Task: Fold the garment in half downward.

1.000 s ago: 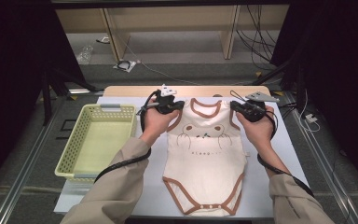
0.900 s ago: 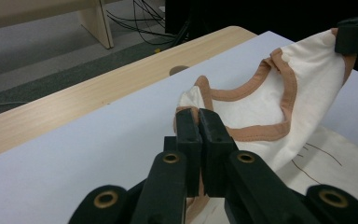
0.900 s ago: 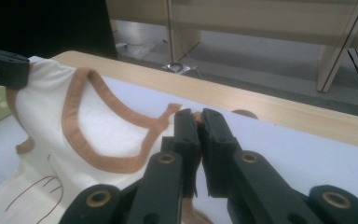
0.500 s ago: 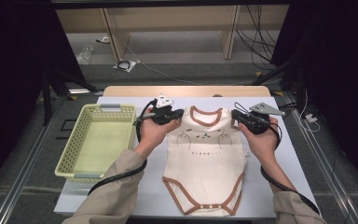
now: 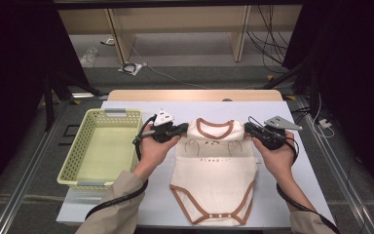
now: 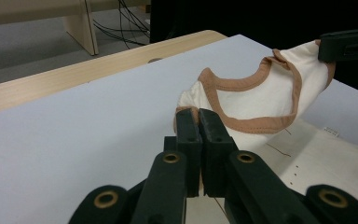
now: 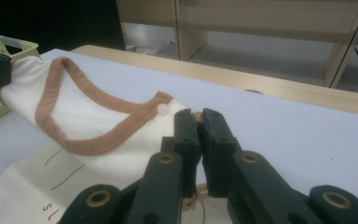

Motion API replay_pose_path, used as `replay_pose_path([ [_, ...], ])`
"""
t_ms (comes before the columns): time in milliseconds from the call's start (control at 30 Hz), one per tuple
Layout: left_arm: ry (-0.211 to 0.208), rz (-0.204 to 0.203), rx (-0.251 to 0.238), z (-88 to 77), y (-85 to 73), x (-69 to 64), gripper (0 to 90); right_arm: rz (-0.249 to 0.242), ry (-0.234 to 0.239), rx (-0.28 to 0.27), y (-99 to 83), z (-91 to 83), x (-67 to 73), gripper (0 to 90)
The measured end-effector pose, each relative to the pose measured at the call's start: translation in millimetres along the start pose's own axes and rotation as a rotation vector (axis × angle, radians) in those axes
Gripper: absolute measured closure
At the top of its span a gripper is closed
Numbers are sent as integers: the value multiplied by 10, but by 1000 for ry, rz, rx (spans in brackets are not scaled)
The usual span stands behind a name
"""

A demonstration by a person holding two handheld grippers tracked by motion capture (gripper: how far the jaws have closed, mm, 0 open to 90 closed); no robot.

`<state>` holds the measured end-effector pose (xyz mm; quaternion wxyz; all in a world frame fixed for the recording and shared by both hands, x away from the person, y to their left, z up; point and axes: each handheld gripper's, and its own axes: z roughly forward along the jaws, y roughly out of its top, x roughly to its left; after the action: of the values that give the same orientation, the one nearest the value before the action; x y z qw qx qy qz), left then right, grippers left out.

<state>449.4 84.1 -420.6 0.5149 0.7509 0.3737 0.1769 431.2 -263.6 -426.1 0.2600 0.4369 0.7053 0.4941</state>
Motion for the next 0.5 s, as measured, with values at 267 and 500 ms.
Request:
replay_pose_path([
  [267, -6, 3, -3, -44, -81, -26, 869, -14, 4, 12, -38, -23, 36, 854],
  [500, -9, 1, -8, -85, -111, -46, 869, -8, -2, 1, -65, -55, 23, 854],
])
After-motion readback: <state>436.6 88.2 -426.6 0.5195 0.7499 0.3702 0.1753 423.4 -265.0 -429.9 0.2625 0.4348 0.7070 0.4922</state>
